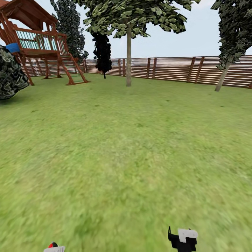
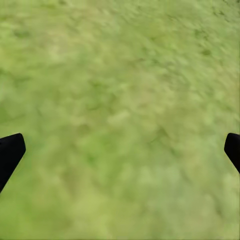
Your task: In the garden, pick up the pesticide atomizer on the floor and spray pesticide onto both trees until each tree trunk is fully covered.
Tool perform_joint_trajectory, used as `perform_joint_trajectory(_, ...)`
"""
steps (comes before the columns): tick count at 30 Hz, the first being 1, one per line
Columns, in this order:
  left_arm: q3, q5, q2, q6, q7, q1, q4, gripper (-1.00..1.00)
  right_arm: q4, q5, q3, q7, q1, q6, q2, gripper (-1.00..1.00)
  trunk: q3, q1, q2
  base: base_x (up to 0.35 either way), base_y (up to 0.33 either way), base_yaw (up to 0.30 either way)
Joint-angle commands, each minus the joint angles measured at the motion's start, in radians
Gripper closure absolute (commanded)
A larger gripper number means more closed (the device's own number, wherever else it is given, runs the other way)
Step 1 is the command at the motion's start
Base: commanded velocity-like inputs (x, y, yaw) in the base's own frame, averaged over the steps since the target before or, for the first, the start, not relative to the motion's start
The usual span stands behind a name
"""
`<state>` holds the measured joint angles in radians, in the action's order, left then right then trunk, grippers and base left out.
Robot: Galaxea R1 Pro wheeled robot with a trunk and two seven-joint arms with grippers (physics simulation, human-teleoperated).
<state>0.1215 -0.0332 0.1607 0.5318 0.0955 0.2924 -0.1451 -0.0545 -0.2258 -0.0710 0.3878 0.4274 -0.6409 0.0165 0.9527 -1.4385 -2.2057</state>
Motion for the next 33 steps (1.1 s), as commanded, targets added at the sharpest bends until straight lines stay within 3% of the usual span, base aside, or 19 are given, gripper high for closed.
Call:
perform_joint_trajectory(1,0.007,-0.004,-0.001,0.002,0.01,0.001,0.001,1.0,0.001,-0.01,-0.007,0.005,0.001,-0.002,0.0,-1.0,0.001,0.0,0.0,0.338,0.0,0.0)
perform_joint_trajectory(33,0.008,-0.004,-0.001,0.001,0.01,0.001,0.001,1.0,0.001,-0.01,-0.007,0.005,0.001,-0.002,0.0,-1.0,0.001,0.0,0.0,0.338,0.0,0.0)
